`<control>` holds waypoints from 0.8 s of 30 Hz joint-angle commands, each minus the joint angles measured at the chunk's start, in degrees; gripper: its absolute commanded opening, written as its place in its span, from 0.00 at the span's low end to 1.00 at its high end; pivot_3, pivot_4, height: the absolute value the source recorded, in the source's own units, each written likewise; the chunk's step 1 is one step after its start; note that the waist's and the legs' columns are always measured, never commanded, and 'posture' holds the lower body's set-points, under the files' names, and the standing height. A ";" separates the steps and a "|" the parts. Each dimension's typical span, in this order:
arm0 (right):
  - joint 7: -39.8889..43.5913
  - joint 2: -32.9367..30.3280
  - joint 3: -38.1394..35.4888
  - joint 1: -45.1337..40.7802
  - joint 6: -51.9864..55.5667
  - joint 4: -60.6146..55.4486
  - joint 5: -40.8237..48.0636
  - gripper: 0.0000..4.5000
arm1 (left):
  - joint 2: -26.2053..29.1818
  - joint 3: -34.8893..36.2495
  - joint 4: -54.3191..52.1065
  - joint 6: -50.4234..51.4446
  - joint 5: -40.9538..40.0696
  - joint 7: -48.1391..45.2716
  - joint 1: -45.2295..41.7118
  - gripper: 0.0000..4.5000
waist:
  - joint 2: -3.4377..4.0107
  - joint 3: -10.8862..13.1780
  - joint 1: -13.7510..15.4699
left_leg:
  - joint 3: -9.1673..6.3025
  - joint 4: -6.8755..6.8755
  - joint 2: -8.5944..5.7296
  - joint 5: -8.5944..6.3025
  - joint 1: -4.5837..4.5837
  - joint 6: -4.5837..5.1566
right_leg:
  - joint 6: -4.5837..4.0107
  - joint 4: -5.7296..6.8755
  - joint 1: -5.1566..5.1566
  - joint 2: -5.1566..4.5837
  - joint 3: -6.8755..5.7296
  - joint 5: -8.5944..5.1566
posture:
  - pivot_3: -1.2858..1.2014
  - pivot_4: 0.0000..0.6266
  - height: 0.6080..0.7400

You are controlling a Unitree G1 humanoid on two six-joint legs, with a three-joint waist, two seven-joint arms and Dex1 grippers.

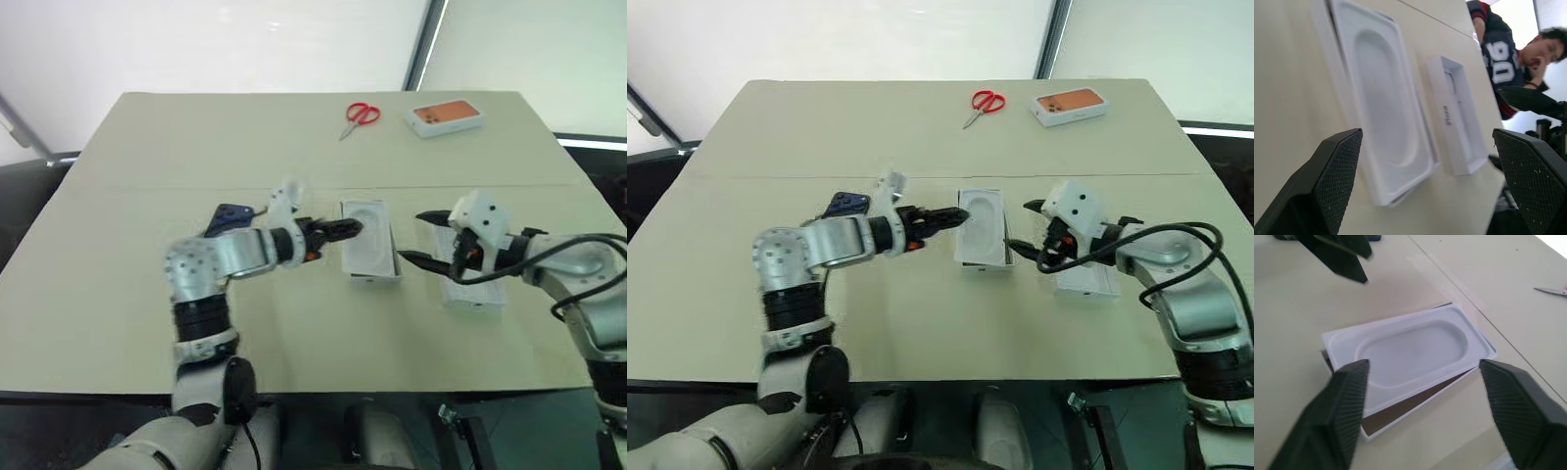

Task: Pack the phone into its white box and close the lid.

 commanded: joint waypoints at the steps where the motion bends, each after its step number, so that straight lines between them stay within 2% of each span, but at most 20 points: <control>1: -2.18 1.66 2.27 -3.70 1.22 1.68 -2.54 0.35 | 4.69 -3.10 -5.21 -4.90 2.61 -7.33 2.80 1.00 | 0.04 -0.02 0.21 | 0.00 0.00 -0.01 0.00 0.01 0.00 | 0.00 0.00 0.00 -0.02 0.01 0.00 | 0.52 0.24 0.68; 2: -2.62 2.58 3.83 -4.96 2.06 2.28 -3.34 0.27 | 8.61 -5.36 -7.81 -8.62 5.15 -11.65 4.64 1.00 | 0.02 -0.01 0.28 | 0.00 0.00 -0.01 0.00 0.00 0.00 | 0.00 -0.01 0.00 -0.03 0.01 0.00 | 0.52 0.24 0.68; 4: -4.55 4.85 6.71 -7.60 4.18 3.99 -5.53 0.03 | 16.98 -12.09 -12.68 -18.94 13.94 -19.87 9.11 1.00 | 0.05 0.01 0.22 | -0.01 0.00 0.00 0.00 -0.03 0.00 | -0.01 -0.05 -0.01 -0.04 0.02 0.00 | 0.52 0.24 0.68; 5: -5.05 5.67 7.94 -8.42 4.26 4.51 -6.58 0.01 | 20.39 -15.38 -14.04 -24.33 18.60 -23.20 11.42 1.00 | 0.04 0.01 0.23 | 0.00 -0.03 -0.01 0.00 -0.03 0.00 | -0.01 -0.05 -0.02 -0.04 0.05 -0.01 | 0.52 0.24 0.68; 8: -6.07 7.60 10.99 -10.32 4.54 6.17 -9.37 0.01 | 26.98 -22.16 -14.53 -36.35 27.80 -31.58 16.49 1.00 | 0.08 0.00 0.45 | 0.00 -0.07 -0.01 0.00 -0.03 -0.01 | -0.03 -0.09 -0.03 -0.06 0.06 -0.01 | 0.52 0.24 0.68; 15: -7.46 11.67 16.23 -14.70 7.40 10.57 -14.07 0.01 | 29.49 -21.93 -14.21 -52.55 33.44 -45.00 24.69 1.00 | 0.09 0.01 0.25 | -0.06 -0.07 0.00 -0.01 -0.14 0.02 | -0.03 -0.11 -0.09 -0.20 0.05 -0.01 | 0.52 0.24 0.68; 19: -6.65 12.11 17.56 -15.28 10.30 12.41 -15.30 0.01 | 31.72 -21.84 -14.38 -55.74 35.27 -49.71 28.23 1.00 | 0.12 0.02 0.08 | -0.03 -0.08 0.01 -0.03 -0.12 0.06 | -0.03 -0.09 -0.11 -0.19 0.03 -0.01 | 0.52 0.24 0.68; 24: -2.86 10.28 18.75 -13.82 11.15 11.52 -15.46 0.01 | 32.30 -20.44 -13.28 -56.30 36.93 -51.15 30.07 1.00 | 0.13 0.03 0.16 | -0.03 -0.07 0.00 -0.24 -0.12 0.44 | -0.02 -0.09 -0.10 -0.19 0.00 -0.01 | 0.52 0.24 0.68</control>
